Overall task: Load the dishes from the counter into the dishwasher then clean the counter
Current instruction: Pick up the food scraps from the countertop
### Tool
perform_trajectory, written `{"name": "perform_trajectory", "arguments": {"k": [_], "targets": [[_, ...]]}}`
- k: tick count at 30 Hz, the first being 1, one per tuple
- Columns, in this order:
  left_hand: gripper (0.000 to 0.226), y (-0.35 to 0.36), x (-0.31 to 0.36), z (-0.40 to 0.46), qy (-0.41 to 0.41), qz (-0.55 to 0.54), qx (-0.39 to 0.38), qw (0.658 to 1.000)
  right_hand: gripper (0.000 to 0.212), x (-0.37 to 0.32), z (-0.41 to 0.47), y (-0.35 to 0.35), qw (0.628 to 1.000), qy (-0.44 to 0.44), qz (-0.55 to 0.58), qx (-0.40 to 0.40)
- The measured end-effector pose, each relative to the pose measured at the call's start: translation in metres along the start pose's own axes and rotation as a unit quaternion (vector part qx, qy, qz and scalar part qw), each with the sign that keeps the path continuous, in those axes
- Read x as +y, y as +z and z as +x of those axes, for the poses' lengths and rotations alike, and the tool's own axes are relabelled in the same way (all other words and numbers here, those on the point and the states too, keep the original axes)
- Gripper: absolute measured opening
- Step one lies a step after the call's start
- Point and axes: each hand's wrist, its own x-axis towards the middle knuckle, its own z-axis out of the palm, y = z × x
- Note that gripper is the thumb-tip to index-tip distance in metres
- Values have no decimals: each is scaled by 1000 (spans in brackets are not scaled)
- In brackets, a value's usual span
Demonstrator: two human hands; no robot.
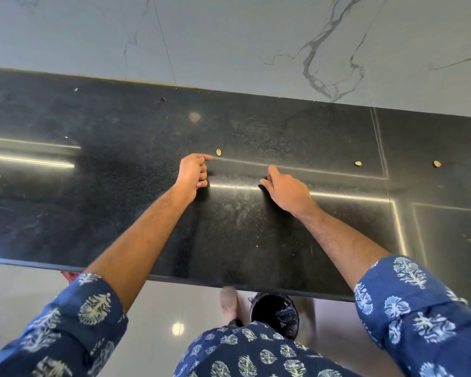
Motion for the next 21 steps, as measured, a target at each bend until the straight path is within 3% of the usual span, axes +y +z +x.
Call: {"name": "perform_trajectory", "arguments": {"k": [3,5,8,10,12,13,15,16,18,21], "targets": [[14,-4,9,19,47,169,52,983,23,-1,5,0,999,-16,-41,-10],[16,-7,15,29,114,319,72,938,24,-1,6,1,997,-18,-73,-25],[33,-5,24,42,176,450,46,874,22,-2,3,4,996,-11,-79,-42],[41,1,30,47,190,511,18,838,23,0,3,2,998,20,-16,-65],[44,8,35,51,202,570,-7,796,25,4,4,-6,980,95,148,-90],[45,12,36,52,209,597,-15,774,23,6,5,-11,942,146,285,-100],[43,18,37,54,218,635,-32,741,17,11,0,-19,801,242,539,-101],[40,20,37,56,220,644,-37,732,18,17,-5,-20,737,268,613,-99],[37,24,33,59,226,653,-39,722,20,30,-19,-20,658,275,694,-97],[34,29,22,54,238,665,-15,707,21,50,-39,-20,571,277,770,-63]]}}
